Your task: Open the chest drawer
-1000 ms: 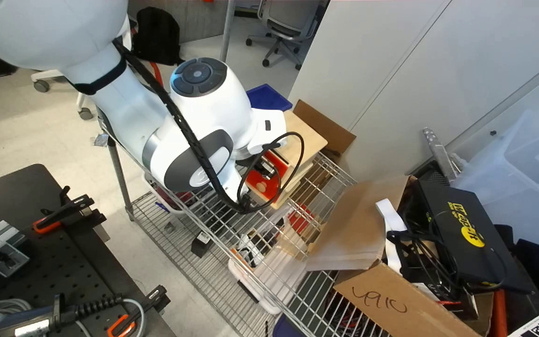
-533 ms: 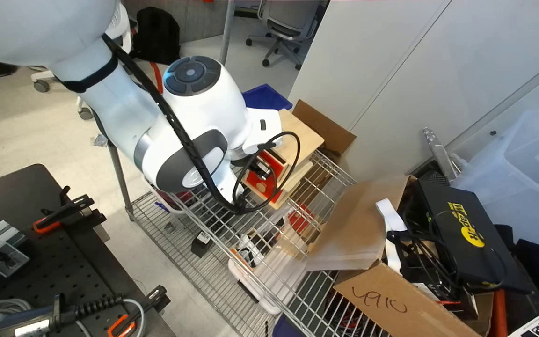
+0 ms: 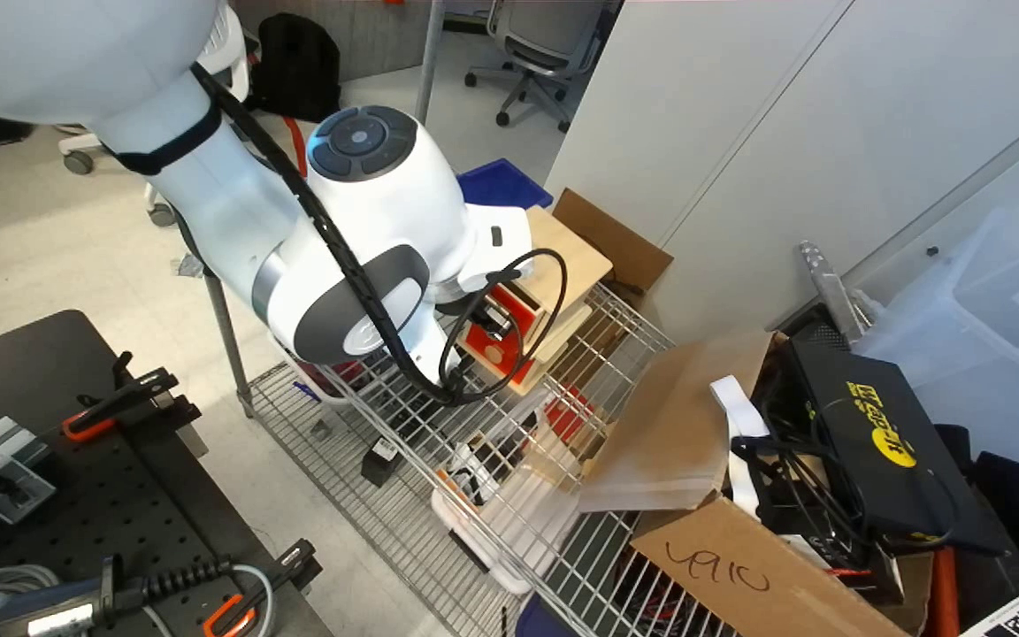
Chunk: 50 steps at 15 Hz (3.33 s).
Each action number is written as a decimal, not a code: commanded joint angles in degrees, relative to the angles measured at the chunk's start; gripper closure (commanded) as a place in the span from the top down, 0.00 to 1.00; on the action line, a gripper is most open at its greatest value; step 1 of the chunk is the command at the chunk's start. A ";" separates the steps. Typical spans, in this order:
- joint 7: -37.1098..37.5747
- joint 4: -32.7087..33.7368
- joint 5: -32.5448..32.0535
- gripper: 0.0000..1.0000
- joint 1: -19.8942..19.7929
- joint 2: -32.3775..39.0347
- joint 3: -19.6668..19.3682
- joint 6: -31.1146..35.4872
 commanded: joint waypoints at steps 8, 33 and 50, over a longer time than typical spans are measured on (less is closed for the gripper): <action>-1.29 -1.57 0.62 0.07 -0.21 -1.95 0.03 1.18; -0.27 -2.24 -0.15 0.07 0.51 -1.95 -1.92 1.86; -0.49 -3.94 -0.32 0.07 2.79 -2.37 -3.45 2.75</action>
